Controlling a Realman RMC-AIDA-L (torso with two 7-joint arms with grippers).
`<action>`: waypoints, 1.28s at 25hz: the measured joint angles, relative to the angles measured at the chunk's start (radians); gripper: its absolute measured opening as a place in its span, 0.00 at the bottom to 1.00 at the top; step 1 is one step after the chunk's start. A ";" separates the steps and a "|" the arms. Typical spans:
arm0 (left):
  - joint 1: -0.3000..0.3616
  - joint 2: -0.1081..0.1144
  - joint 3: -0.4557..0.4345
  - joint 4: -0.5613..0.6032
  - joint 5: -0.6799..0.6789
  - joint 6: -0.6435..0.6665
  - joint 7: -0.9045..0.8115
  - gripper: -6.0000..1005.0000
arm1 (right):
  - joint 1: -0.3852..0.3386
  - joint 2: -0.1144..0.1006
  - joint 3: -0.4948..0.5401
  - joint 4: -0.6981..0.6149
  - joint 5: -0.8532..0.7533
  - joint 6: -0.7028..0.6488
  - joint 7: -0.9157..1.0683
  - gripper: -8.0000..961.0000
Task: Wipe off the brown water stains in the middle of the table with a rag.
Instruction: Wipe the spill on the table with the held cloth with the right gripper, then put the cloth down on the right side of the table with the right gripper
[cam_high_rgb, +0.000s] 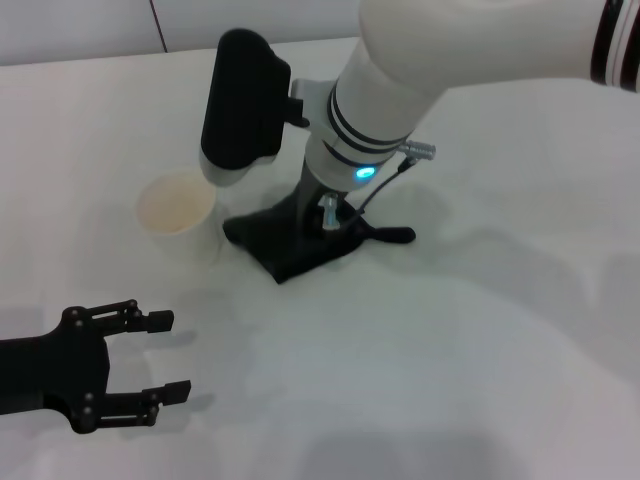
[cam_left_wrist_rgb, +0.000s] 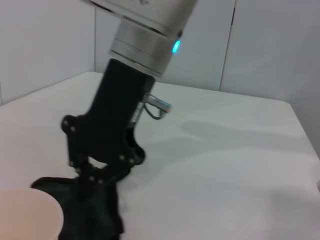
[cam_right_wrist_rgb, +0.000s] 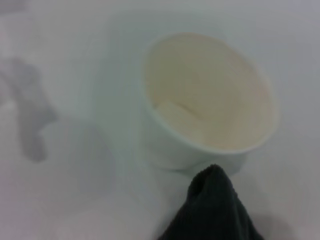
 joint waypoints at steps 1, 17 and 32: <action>-0.001 0.000 0.000 0.000 0.000 0.000 0.000 0.78 | -0.002 0.000 0.000 -0.006 0.000 -0.011 0.000 0.15; 0.000 -0.006 0.000 0.002 0.000 0.002 0.000 0.78 | -0.061 0.000 -0.072 -0.169 0.070 -0.134 -0.004 0.16; 0.018 0.004 -0.002 0.002 -0.024 0.005 -0.002 0.78 | -0.208 -0.010 0.127 -0.303 -0.097 -0.379 -0.032 0.18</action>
